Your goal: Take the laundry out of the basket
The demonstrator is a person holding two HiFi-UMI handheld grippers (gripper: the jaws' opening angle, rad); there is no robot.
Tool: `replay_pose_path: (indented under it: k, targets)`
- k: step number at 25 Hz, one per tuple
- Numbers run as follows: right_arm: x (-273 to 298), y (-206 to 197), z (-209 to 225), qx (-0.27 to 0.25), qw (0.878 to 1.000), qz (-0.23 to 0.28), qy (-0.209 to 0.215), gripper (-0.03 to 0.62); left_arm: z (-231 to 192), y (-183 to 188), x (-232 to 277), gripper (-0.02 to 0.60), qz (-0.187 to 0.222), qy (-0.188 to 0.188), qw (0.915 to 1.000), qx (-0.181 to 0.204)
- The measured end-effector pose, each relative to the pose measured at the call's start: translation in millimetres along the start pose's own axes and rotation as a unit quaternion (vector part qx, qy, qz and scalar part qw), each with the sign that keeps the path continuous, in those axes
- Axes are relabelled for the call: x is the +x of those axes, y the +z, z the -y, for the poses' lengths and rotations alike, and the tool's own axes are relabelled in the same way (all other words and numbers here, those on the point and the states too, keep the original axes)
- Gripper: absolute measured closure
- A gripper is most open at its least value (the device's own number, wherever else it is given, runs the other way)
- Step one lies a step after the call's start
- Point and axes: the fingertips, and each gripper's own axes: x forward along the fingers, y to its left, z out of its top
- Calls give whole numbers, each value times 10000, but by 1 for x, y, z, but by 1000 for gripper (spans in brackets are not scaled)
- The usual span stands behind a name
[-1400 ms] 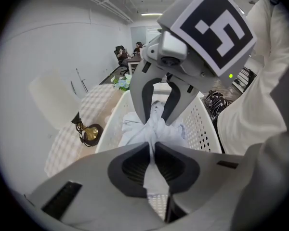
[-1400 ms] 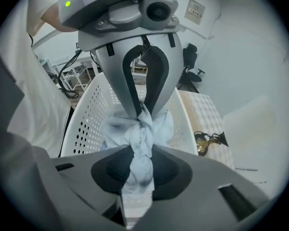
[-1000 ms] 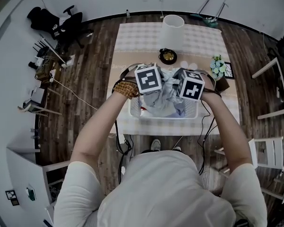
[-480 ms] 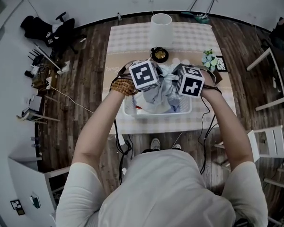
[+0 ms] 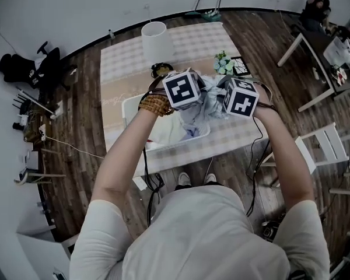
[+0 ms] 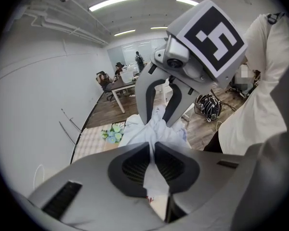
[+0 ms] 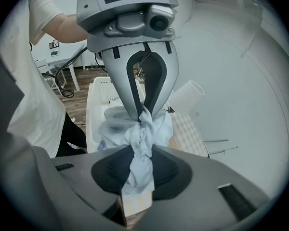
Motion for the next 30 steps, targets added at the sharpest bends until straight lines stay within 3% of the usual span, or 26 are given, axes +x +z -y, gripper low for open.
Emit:
replay_pose_path:
  k: [12, 15, 20, 25, 30]
  targets:
    - [-58, -142, -14, 1073, 9919, -600, -322, 482, 38, 132, 74, 523, 461, -738, 9919, 921]
    - [-58, -153, -17, 1130, 9913, -595, -322, 482, 43, 136, 84, 526, 377, -800, 9917, 933]
    - [-48, -159, -17, 1104, 9921, -533, -267, 482, 32, 128, 94, 527, 139, -578, 9933, 994]
    - [-36, -165, -22, 1101, 9926, -501, -129, 482, 48, 126, 108, 528, 129, -886, 9919, 896]
    - [-13, -181, -22, 1090, 9928, -486, 28, 482, 45, 117, 135, 528, -59, -926, 9919, 873]
